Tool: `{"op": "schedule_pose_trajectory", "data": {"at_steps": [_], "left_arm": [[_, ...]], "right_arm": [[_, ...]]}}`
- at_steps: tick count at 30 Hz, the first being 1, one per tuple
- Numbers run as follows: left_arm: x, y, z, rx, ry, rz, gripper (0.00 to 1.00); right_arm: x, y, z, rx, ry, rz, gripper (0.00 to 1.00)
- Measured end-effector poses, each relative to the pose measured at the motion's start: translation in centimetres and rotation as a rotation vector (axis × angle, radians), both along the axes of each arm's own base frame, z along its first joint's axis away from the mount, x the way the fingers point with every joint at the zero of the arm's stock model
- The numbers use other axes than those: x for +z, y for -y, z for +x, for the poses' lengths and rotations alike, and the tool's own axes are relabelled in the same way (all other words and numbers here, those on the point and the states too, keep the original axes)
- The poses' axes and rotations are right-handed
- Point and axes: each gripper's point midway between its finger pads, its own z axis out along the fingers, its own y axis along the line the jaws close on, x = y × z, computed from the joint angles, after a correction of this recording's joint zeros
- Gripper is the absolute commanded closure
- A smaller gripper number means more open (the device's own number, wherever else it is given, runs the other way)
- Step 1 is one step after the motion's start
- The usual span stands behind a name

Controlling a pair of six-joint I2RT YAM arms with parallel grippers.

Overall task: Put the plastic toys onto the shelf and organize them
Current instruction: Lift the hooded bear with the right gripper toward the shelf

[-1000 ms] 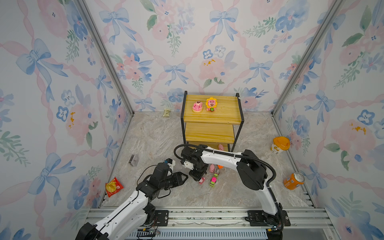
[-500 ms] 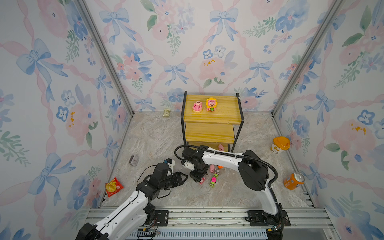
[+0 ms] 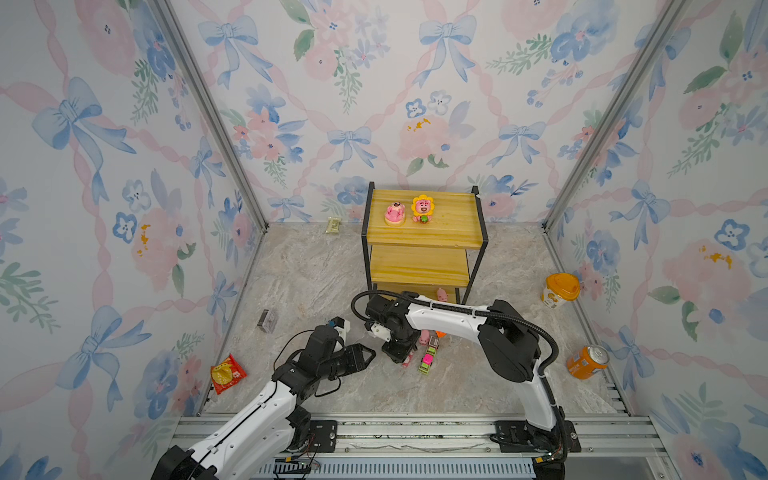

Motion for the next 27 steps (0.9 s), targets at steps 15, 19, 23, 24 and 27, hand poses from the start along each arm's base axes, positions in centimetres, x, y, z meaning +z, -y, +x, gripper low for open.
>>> {"op": "schedule_pose_trajectory", "data": {"at_steps": [15, 19, 23, 24, 27], "left_arm": [[-0.5, -0.3, -0.3, 0.006, -0.024, 0.013, 0.46], [-0.5, -0.5, -0.3, 0.01, -0.027, 0.017, 0.46], [-0.5, -0.5, -0.3, 0.01, -0.026, 0.017, 0.46], [-0.5, -0.5, -0.3, 0.011, -0.025, 0.016, 0.46], [-0.3, -0.6, -0.3, 0.016, -0.018, 0.013, 0.46]], "right_arm": [[1.2, 0.6, -0.9, -0.008, -0.014, 0.03, 0.78], [2.8, 0.1, -0.9, -0.011, -0.002, 0.081, 0.79], [4.8, -0.2, -0.9, -0.01, 0.011, 0.131, 0.79], [5.3, -0.2, -0.9, -0.011, 0.013, 0.145, 0.79], [7.2, -0.3, -1.0, -0.01, 0.026, 0.184, 0.79]]}}
